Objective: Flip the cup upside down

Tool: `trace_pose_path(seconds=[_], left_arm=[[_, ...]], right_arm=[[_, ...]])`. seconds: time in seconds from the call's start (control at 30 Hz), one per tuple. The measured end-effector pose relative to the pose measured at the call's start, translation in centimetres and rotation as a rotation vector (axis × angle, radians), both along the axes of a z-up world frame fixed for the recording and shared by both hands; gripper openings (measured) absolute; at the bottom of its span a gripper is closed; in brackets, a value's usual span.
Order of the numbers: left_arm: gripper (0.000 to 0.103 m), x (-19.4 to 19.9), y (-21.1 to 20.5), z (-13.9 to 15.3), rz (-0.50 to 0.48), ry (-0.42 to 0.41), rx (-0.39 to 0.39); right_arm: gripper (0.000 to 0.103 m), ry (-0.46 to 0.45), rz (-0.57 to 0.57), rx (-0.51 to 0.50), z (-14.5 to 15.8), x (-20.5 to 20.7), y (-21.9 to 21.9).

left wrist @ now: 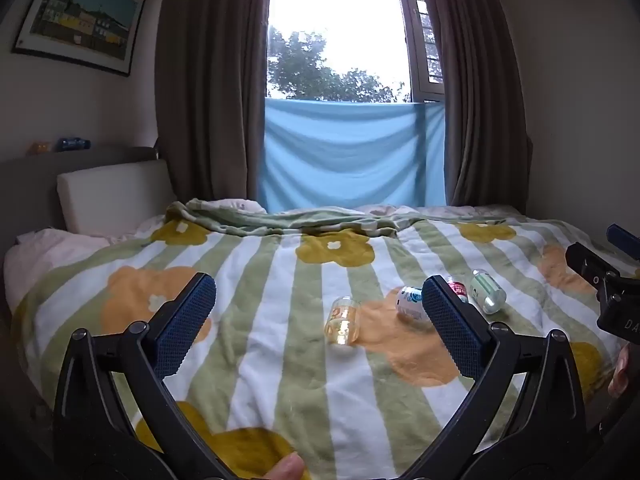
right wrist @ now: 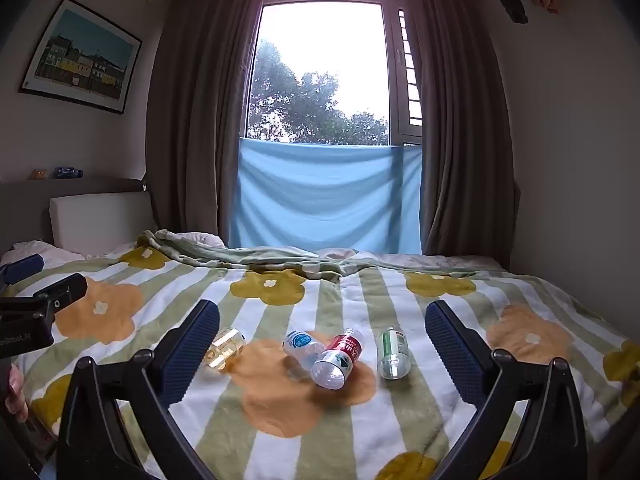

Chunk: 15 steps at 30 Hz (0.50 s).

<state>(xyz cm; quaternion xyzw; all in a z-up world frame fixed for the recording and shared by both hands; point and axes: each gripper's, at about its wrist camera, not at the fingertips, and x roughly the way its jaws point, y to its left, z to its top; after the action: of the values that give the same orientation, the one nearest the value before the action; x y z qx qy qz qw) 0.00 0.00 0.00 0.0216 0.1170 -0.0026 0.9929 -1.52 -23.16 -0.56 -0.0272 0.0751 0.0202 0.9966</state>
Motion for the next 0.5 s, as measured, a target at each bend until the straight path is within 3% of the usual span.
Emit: trace_pose_path(seconds=[0.33, 0.5], left_arm=[[0.103, -0.8, -0.2, 0.4, 0.057, -0.066, -0.015], [0.103, -1.1, 0.1, 1.0, 0.041, -0.082, -0.016]], right_arm=[[0.103, 0.018, 0.014, 0.01, -0.2, 0.4, -0.1], [0.103, 0.008, 0.01, 0.008, -0.6, 0.2, 0.3]])
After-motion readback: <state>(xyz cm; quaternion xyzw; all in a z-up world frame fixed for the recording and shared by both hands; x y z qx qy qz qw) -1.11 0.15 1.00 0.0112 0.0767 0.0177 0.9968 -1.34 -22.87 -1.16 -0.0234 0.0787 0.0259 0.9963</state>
